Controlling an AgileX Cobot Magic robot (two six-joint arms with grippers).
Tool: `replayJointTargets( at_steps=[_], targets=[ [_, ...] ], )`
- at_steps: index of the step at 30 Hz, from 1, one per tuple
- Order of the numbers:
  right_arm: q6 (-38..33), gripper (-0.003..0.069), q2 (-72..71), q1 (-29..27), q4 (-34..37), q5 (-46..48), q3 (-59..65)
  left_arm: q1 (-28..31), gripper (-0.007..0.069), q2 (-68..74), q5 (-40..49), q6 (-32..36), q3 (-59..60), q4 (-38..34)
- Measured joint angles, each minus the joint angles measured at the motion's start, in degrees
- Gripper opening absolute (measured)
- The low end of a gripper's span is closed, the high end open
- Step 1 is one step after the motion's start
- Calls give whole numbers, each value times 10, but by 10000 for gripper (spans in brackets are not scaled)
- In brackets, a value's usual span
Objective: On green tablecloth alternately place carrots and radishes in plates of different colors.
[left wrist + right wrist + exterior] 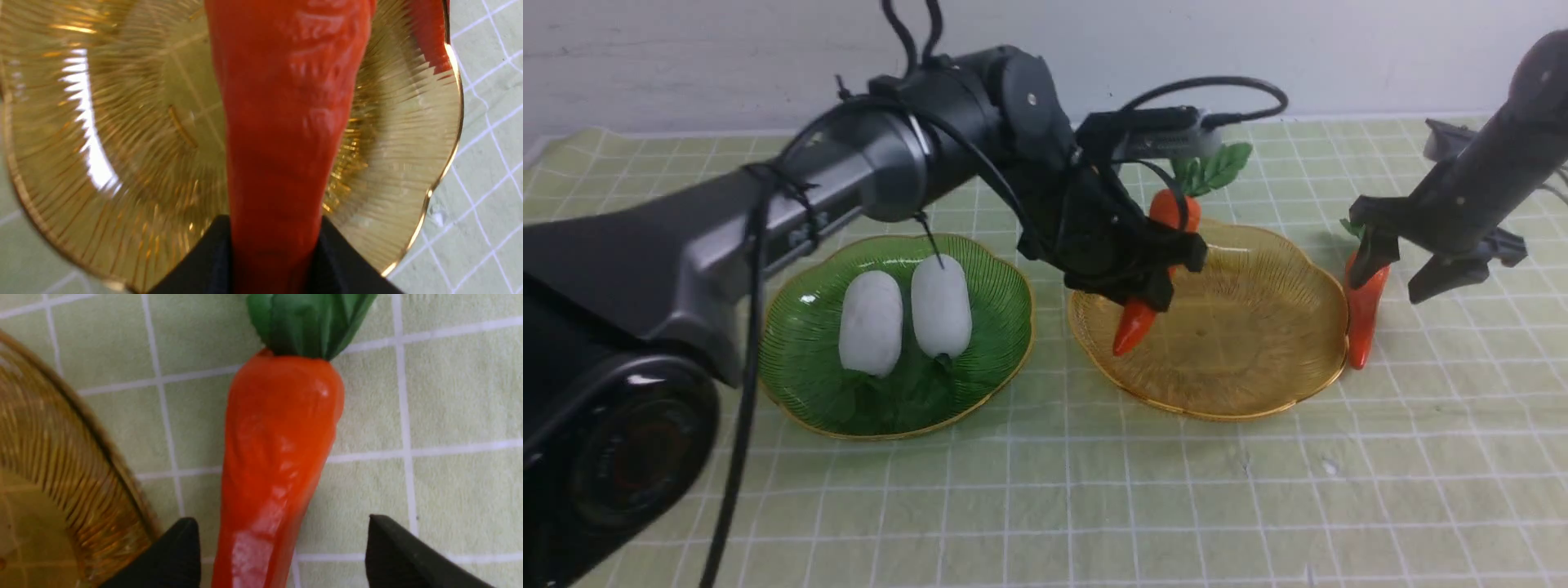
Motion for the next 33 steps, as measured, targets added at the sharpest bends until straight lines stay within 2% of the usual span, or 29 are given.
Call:
replayJointTargets(
  at_steps=[2, 5, 7, 9, 11, 13, 14, 17, 19, 20, 21, 22, 26, 32, 33],
  targets=[
    [-4, 523, 7, 1, 0, -11, 0, -3, 199, 23, 0, -3, -25, 0],
    [-8, 528, 20, 3, 2, -23, 0, -5, 245, 50, 0, -17, -49, 0],
    [-12, 511, 25, 3, 7, -22, -1, -5, 318, 62, 1, -29, -57, 1],
    [-22, 434, 28, 3, 6, -22, -2, -5, 409, 68, 4, -37, -58, 3],
    [-19, 307, 28, 3, -10, -12, -5, -5, 486, 68, 15, -37, -58, 8],
    [-7, 260, 25, -1, -24, 6, -12, -4, 505, 66, 28, -37, -58, 12],
    [-1, 266, 21, -3, -28, 16, -13, -3, 504, 62, 39, -37, -58, 14],
    [6, 274, -10, -19, -29, 39, -19, 2, 429, 51, 73, -41, -64, 21],
    [6, 274, -57, -25, -12, 41, -24, 11, 265, 31, 115, -41, -81, 39],
    [5, 274, -67, -25, -6, 41, -25, 14, 230, 26, 122, -41, -83, 44],
    [4, 274, -94, -23, 15, 41, -27, 18, 162, 13, 136, -41, -88, 56],
    [1, 274, -120, -12, 43, 42, -31, 23, 59, -10, 159, -41, -93, 78],
    [-10, 274, -143, 45, 84, 45, -35, 32, 0, -68, 185, -41, -94, 122],
    [-23, 285, -89, 152, 97, 46, -35, 34, -8, -164, 189, -41, -70, 157],
    [-23, 285, -84, 155, 98, 45, -35, 34, -8, -170, 189, -41, -68, 157]
  ],
)
